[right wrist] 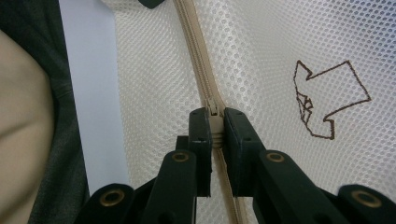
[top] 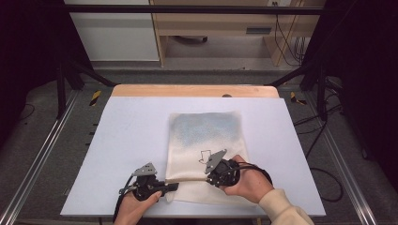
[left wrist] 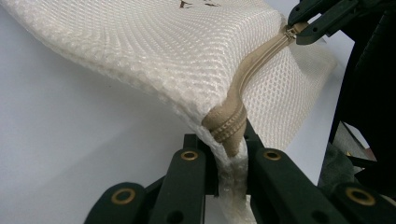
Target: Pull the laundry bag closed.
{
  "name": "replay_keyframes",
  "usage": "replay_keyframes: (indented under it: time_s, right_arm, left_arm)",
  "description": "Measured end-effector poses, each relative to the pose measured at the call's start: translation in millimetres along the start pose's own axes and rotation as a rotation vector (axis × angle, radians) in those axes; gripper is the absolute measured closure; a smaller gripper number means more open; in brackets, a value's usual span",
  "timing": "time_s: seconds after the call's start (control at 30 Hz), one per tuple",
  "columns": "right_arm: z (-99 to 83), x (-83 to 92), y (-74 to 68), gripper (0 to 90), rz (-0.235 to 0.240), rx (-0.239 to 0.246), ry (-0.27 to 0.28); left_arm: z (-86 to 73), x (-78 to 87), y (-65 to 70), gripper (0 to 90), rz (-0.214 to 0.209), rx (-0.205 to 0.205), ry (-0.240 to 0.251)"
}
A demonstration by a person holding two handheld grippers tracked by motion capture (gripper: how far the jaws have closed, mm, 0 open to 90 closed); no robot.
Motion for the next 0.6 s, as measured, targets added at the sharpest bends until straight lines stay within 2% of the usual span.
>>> replay_keyframes:
  time_s: [0.6]
  right_arm:
    - [-4.6, 3.5, 0.3, 82.1, -0.005, -0.012, 0.0]
  left_arm:
    - [-0.4, -0.4, 0.0, 84.9, 0.001, 0.0, 0.0]
Point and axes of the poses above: each handheld gripper's, and its own axes: x roughly backward along the jaws, z roughly out of its top, y roughly to its right, the point moved 7 cm from there along -x, roughly forward along the jaws, and after that the axes turned 2 degrees about -z, right-handed, at the moved point
